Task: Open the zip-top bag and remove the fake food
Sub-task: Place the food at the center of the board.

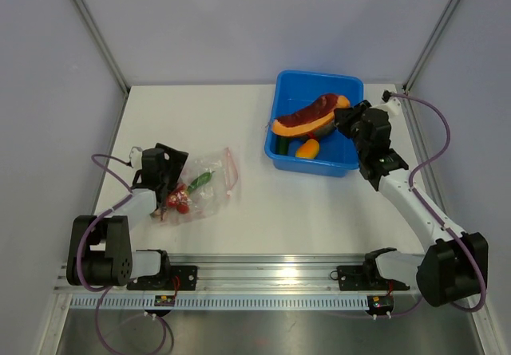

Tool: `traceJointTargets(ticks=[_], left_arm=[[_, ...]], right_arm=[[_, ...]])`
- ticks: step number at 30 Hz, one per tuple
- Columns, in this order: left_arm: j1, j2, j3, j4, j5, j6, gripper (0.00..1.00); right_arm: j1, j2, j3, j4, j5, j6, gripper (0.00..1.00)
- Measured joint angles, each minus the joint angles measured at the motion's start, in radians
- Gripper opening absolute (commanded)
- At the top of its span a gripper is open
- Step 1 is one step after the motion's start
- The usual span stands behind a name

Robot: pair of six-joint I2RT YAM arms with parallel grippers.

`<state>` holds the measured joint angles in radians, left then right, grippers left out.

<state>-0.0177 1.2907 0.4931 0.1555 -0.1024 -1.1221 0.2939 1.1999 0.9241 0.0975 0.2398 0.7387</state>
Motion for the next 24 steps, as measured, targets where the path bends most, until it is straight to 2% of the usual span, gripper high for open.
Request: traceJointTargets(ticks=[6,12,14,18,19,20,22,24], left_arm=[[-0.011,0.000,0.000,0.000,0.000,0.000,0.94],[-0.029,0.000,0.001,-0.001,0.000,0.000,0.94],[-0.034,0.000,0.004,-0.002,0.000,0.000,0.94],[-0.047,0.000,0.011,-0.004,0.001,0.000,0.95],[-0.051,0.000,0.013,-0.005,0.001,0.000,0.96],[-0.054,0.000,0.013,-0.006,0.001,0.000,0.97],[-0.063,0.000,0.018,-0.013,0.000,0.004,0.98],[-0.071,-0.003,0.025,-0.024,0.000,0.007,0.99]], right_arm=[[-0.101,0.007,-0.039,-0.036,-0.030,0.054,0.10],[-0.116,0.041,-0.042,-0.036,-0.054,0.071,0.14],[-0.116,0.055,-0.042,-0.036,-0.067,0.071,0.19],[-0.116,0.081,-0.042,-0.044,-0.077,0.070,0.37],[-0.116,0.085,-0.042,-0.048,-0.078,0.072,0.53],[-0.117,0.087,-0.042,-0.051,-0.080,0.077,0.58],[-0.117,0.088,-0.042,-0.058,-0.084,0.072,0.67],[-0.117,0.088,-0.041,-0.063,-0.084,0.072,0.70]])
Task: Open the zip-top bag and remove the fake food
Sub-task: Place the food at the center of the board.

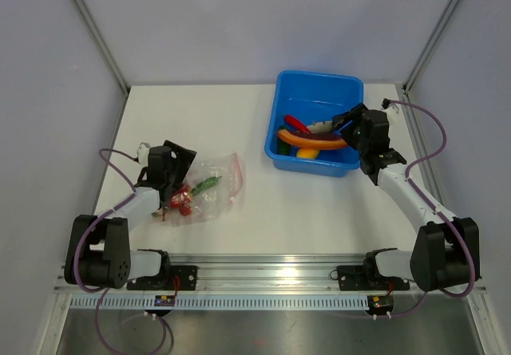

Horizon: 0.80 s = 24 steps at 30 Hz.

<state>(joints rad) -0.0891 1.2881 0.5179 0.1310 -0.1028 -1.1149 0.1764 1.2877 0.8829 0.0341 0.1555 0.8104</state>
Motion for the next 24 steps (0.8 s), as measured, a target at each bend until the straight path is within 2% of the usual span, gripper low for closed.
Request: traceJointTargets(ticks=[7,11,17,24], left_arm=[[-0.023,-0.048,0.016,-0.040,-0.014,0.018,0.99],[-0.047,-0.097,0.044,-0.097,-0.068,0.040,0.99],[-0.088,-0.203,0.083,-0.202,-0.170,0.073,0.99],[-0.141,-0.219,0.263,-0.496,-0.354,0.059,0.99]], right_arm=[[0.000,-0.005,0.003,-0.024,-0.024,-0.003,0.70],[0.025,-0.005,0.022,-0.034,-0.053,-0.019,0.70],[0.179,0.018,0.112,-0.072,-0.082,-0.091,0.68],[0.321,0.077,0.194,-0.112,-0.161,-0.176,0.68]])
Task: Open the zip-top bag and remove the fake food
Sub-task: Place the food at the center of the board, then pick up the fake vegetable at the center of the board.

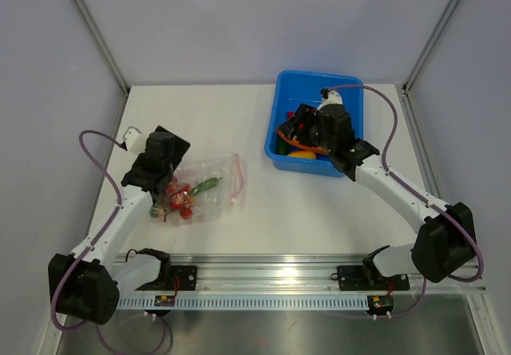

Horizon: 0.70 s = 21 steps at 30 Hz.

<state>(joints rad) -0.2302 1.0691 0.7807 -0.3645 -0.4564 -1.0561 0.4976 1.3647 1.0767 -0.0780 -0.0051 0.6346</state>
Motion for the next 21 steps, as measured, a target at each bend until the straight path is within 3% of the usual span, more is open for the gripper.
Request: traceJointTargets(ticks=[12,21], left_arm=[[-0.002,-0.031,0.043,-0.369,-0.112,-0.146,0.99],[-0.002,-0.249,-0.065,-0.454,-0.107,-0.208,0.99]], right_arm=[[0.206,0.221,0.154,-0.109,-0.023,-0.082,0.71],[0.265,0.374,0.219,-0.145,-0.042,-0.093,0.73]])
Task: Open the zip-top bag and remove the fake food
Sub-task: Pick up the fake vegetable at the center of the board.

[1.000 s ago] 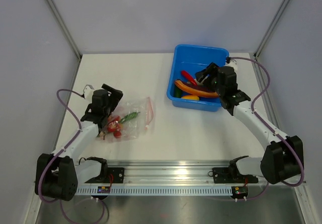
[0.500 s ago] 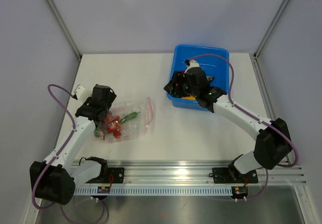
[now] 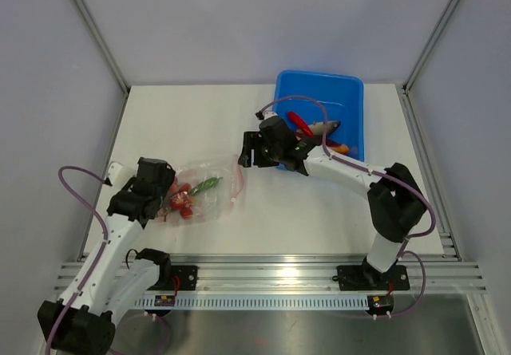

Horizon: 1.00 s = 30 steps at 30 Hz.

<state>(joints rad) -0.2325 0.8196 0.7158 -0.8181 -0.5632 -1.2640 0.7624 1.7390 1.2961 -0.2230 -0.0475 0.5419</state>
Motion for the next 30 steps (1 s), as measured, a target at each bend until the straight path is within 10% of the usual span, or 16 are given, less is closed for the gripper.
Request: traceJointTargets(ticks=[14,30], left_arm=[[0.000,-0.073,-0.133,0.027,0.068,-0.045,0.97],[0.000,-0.055,-0.204,0.138,0.060,-0.113,0.59]], right_arm=[[0.056,0.128,0.014,0.068,-0.045,0.002,0.70],[0.058,0.179,0.024,0.202,-0.089,0.016,0.02]])
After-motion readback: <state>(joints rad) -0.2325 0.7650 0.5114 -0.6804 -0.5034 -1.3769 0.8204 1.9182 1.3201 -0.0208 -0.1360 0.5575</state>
